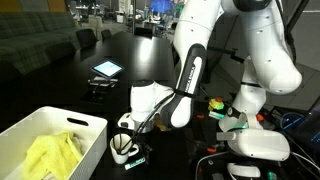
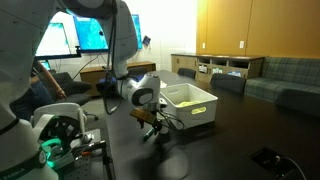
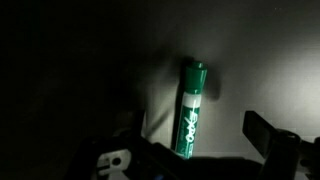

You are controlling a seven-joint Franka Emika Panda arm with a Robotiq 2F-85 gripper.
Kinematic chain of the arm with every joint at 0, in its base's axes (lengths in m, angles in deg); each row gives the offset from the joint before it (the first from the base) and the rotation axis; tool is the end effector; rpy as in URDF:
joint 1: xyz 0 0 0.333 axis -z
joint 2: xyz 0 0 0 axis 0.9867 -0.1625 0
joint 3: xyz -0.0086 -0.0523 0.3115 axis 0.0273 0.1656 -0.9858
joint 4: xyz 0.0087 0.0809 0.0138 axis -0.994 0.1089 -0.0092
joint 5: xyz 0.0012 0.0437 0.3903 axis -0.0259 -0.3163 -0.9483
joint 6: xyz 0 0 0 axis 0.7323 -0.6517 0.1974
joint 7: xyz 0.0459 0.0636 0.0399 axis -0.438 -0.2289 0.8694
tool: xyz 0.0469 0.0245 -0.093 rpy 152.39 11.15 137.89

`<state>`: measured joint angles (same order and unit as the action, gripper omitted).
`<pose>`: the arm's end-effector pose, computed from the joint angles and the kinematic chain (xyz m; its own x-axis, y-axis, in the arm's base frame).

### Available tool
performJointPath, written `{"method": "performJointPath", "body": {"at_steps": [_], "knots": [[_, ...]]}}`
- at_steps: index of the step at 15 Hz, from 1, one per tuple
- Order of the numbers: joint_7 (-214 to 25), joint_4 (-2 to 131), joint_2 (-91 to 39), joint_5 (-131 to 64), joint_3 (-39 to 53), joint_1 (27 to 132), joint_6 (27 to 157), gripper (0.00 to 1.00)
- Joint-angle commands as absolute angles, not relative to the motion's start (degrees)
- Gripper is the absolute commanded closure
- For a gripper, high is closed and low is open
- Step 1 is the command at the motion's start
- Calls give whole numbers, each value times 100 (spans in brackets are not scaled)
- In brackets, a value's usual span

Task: Place the white towel in the white storage box, put the black masking tape in the white mug, put the yellow towel in the box, place the green marker inside the mug

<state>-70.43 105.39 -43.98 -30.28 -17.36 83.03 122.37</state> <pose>0.4665 0.1787 0.0983 0.7642 0.6431 0.0495 0.6415 -0.7498 -0.1624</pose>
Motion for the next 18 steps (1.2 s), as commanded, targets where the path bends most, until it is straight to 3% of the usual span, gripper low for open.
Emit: {"method": "performJointPath", "body": {"at_steps": [1,7,18], "knots": [[-6564,10306,-4705,-3297,-2114,8736,12254,0],[-6926,10481,-4439,-3190,-1822,8460,12353,0],[-9883,11555,-2694,-1638,689,5575,12332,0]]}}
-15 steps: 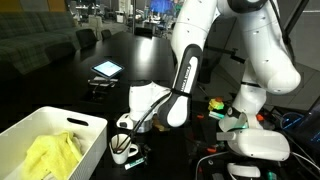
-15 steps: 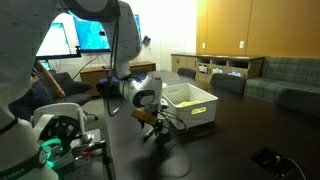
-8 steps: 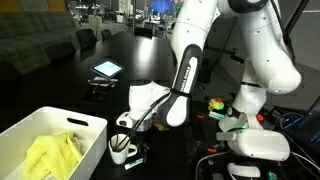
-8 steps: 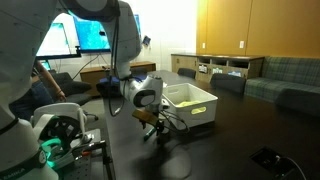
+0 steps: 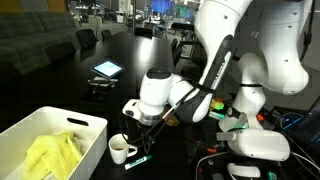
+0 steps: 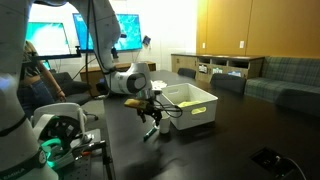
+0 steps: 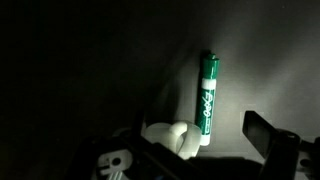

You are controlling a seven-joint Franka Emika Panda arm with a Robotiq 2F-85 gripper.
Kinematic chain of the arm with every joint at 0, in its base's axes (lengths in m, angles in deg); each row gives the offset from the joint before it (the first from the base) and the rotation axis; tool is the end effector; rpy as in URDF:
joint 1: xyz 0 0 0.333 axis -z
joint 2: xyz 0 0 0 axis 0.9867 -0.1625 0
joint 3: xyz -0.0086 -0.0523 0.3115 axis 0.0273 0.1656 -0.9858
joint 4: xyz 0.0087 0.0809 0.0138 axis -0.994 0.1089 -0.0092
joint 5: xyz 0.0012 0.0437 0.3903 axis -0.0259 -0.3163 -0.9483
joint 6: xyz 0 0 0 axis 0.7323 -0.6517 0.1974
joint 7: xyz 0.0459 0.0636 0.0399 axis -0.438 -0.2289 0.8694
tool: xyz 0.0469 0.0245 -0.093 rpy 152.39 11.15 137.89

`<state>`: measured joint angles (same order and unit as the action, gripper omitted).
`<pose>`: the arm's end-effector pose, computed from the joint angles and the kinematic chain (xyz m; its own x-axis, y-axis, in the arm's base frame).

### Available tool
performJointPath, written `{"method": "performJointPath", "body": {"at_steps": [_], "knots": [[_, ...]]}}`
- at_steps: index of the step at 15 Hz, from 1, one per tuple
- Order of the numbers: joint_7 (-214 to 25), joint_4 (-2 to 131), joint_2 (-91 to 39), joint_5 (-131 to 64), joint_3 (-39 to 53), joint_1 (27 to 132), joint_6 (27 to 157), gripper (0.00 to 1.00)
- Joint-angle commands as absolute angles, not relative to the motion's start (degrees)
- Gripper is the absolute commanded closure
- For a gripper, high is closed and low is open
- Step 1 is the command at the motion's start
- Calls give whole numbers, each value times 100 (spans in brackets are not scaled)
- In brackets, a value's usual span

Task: Place the white towel in the white storage box, put the black masking tape in the white mug, put the yellow towel in the box, place the green marker inside the mug

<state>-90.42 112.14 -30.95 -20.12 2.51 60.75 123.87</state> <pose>0.4481 0.1864 0.1588 0.8094 0.5832 0.0683 0.5777 -0.8117 0.0857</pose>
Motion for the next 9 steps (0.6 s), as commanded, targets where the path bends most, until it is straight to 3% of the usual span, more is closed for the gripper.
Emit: {"method": "performJointPath", "body": {"at_steps": [1,9], "knots": [[-10086,11585,-2718,-1668,779,5434,12333,0],[-10692,11886,-3249,-2289,448,5651,12984,0]]}}
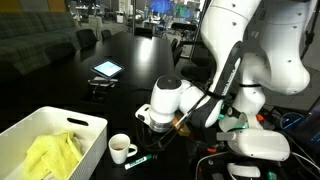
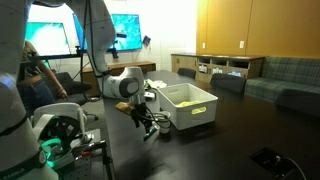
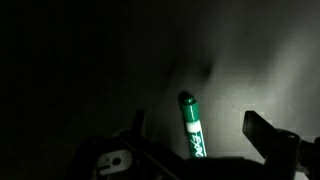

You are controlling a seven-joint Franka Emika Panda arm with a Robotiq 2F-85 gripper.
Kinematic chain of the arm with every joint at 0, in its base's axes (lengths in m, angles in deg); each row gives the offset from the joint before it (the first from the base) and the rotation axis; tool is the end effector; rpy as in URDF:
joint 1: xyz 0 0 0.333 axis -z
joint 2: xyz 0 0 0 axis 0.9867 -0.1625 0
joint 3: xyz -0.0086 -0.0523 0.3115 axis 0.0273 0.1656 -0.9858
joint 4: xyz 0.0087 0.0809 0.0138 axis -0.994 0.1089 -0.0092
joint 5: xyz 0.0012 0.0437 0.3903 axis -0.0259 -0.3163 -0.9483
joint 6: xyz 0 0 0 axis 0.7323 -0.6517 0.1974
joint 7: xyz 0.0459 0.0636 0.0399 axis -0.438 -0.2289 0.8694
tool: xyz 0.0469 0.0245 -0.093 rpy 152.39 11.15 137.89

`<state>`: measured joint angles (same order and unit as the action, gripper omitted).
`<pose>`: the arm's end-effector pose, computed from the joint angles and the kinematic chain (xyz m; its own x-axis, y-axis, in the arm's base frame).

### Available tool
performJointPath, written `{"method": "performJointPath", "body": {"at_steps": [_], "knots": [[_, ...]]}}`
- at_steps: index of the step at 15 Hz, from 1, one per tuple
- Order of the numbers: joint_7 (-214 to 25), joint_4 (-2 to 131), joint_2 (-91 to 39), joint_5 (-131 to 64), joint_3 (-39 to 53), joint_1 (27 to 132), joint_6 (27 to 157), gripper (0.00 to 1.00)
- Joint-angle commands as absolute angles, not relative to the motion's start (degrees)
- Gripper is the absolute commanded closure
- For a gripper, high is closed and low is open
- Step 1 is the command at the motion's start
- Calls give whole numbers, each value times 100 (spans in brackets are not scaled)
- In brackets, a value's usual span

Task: Place the white towel in the white storage box, put the black masking tape in the white mug, put the yellow towel in the box, place the green marker inside the mug

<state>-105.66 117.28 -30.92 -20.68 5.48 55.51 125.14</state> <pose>0.4061 0.1877 0.1363 0.9232 0.3838 0.0210 0.3813 -0.9214 0.0753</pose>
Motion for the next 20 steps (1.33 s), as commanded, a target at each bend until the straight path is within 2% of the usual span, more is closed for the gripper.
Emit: {"method": "performJointPath", "body": {"at_steps": [1,14,20], "knots": [[-10691,11883,-3329,-2313,509,5601,13122,0],[-9538,11390,-4259,-2734,483,5992,14307,0],[-8894,11095,-4558,-2658,294,6325,14363,0]]}}
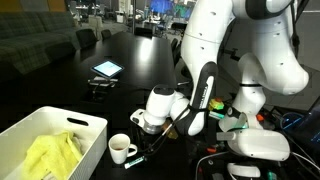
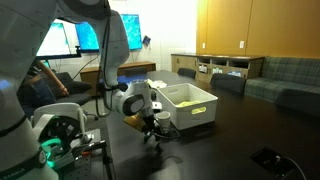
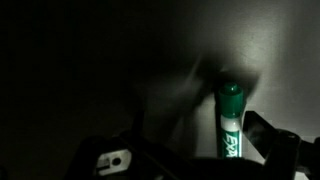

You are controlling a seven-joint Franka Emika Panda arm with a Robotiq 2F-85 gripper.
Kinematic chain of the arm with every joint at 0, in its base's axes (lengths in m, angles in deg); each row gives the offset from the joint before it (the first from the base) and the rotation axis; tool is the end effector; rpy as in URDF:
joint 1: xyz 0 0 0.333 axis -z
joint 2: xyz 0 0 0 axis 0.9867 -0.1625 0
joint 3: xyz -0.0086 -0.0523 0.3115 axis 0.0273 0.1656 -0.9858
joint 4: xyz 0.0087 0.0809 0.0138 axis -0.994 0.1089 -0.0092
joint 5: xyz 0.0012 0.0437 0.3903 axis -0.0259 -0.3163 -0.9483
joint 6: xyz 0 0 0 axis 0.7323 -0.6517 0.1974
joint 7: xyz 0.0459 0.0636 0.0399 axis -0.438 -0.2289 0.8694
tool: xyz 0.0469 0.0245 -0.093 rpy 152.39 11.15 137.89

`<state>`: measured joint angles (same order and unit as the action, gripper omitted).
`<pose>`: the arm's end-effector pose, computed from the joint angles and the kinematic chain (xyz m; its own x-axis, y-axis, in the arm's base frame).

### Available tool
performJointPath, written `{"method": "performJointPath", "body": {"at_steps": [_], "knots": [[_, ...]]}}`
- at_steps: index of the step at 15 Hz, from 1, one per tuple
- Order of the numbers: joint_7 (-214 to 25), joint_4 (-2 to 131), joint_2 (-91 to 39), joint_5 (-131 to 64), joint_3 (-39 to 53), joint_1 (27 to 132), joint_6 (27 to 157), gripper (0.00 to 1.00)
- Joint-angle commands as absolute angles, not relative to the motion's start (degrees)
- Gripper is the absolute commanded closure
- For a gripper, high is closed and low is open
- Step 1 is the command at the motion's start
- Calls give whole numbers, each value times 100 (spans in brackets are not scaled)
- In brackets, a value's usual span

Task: Place the white towel in the white storage box, put the black masking tape in the white mug, put the yellow towel in the box, place the green marker inside the mug

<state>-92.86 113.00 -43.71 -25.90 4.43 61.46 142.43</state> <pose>0.4348 0.1581 0.0815 0.8880 0.4303 0.1619 0.4332 -0.9011 0.0187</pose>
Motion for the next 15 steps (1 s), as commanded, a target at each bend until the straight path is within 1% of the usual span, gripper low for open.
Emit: {"method": "performJointPath", "body": {"at_steps": [1,4,5,6,7,8,13,14,15], "knots": [[-8803,11054,-4583,-2636,248,6380,14333,0],[-8571,10983,-4604,-2595,181,6449,14198,1],[-8499,10976,-4607,-2577,193,6434,14179,12],[-8432,10993,-4587,-2563,152,6476,14132,19],[-8353,11005,-4571,-2537,98,6530,14104,30],[-8283,11013,-4554,-2514,80,6539,14108,40],[-8043,11036,-4476,-2480,22,6603,13946,77],[-8020,11047,-4455,-2480,51,6569,13927,84],[-7998,11058,-4436,-2474,68,6548,13909,89]]}}
